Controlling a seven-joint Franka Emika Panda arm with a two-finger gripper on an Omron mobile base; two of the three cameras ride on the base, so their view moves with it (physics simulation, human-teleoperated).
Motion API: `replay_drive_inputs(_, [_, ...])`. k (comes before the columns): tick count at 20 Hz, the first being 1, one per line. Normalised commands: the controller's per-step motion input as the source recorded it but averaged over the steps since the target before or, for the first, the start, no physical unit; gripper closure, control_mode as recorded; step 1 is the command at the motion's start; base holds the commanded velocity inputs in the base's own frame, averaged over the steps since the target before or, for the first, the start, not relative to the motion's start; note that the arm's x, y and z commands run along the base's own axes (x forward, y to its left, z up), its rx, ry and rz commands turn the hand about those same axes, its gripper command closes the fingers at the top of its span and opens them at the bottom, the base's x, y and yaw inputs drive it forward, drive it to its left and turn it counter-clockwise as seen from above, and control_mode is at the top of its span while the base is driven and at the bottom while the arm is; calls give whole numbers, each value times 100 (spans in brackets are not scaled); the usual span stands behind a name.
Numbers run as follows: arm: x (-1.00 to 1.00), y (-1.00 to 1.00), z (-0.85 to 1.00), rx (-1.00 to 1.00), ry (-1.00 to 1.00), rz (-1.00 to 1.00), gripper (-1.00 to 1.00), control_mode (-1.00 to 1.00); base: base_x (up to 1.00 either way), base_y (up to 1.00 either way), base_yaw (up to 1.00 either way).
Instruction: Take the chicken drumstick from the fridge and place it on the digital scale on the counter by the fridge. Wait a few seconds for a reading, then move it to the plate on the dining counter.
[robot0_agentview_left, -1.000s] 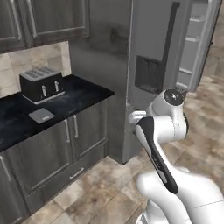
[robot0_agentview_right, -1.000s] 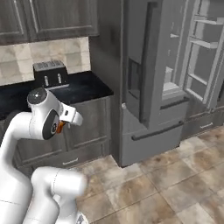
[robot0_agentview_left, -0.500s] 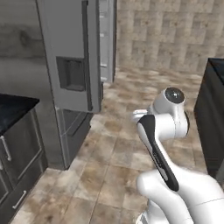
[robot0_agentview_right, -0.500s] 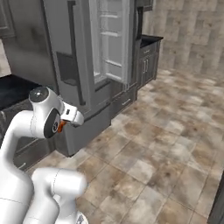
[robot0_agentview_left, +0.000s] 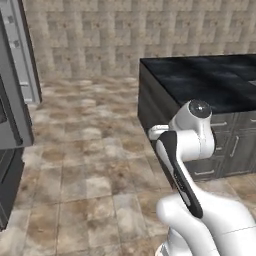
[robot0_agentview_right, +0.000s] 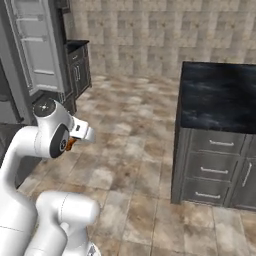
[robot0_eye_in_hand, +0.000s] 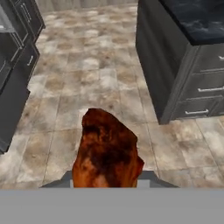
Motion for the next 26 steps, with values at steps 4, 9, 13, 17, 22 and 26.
replay_drive_inputs(4, [0, 0, 0, 0, 0, 0, 100, 100, 0, -94, -46])
replay_drive_inputs(9, [0, 0, 0, 0, 0, 0, 100, 100, 9, -100, -23])
replay_drive_inputs(13, [0, 0, 0, 0, 0, 0, 100, 100, 26, -100, -5])
replay_drive_inputs(17, [0, 0, 0, 0, 0, 0, 100, 100, 36, -100, 0])
replay_drive_inputs(22, [0, 0, 0, 0, 0, 0, 100, 100, 45, -100, 0])
replay_drive_inputs(26, [0, 0, 0, 0, 0, 0, 100, 100, 64, -100, -2])
